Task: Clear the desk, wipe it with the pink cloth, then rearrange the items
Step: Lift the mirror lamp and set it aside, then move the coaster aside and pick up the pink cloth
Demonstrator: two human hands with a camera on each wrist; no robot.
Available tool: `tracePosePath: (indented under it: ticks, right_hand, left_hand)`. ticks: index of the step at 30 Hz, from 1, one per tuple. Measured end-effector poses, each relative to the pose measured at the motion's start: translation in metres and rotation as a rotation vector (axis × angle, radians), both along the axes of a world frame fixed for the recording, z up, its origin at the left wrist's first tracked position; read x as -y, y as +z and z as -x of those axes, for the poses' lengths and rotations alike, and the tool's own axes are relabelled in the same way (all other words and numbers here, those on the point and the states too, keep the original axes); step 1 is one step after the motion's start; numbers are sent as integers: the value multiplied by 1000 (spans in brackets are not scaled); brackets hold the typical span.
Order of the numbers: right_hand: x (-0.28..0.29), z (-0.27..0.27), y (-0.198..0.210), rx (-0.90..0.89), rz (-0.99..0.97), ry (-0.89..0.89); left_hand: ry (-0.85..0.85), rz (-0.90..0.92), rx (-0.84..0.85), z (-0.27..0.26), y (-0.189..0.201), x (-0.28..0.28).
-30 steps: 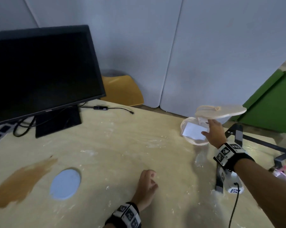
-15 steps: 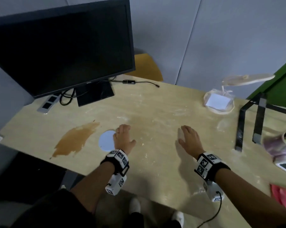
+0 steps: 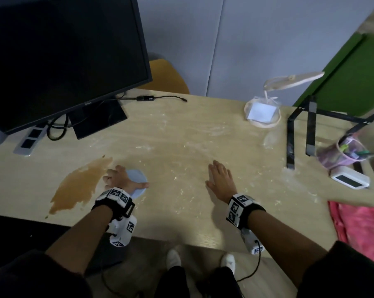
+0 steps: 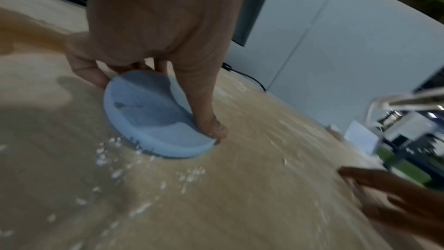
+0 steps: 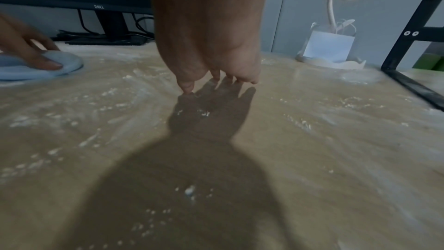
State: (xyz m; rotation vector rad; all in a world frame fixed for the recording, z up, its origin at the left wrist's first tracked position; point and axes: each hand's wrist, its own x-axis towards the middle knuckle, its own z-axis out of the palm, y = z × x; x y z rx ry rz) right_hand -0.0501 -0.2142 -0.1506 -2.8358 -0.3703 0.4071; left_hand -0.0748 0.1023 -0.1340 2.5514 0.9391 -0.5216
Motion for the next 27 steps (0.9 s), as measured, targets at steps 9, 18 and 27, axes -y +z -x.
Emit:
tracePosePath:
  ticks: [9,18,27]
  right_hand:
    - [-2,-10,17,-21,-331,-83]
    - [20,-27,48,-182,-815,-335]
    - [146,-4,39,-15,-844,-744]
  left_hand:
    - [-283,316,265,-35,23,31]
    - [-403,575,412,-71,48,200]
    - [-679,513,272,-55,21,301]
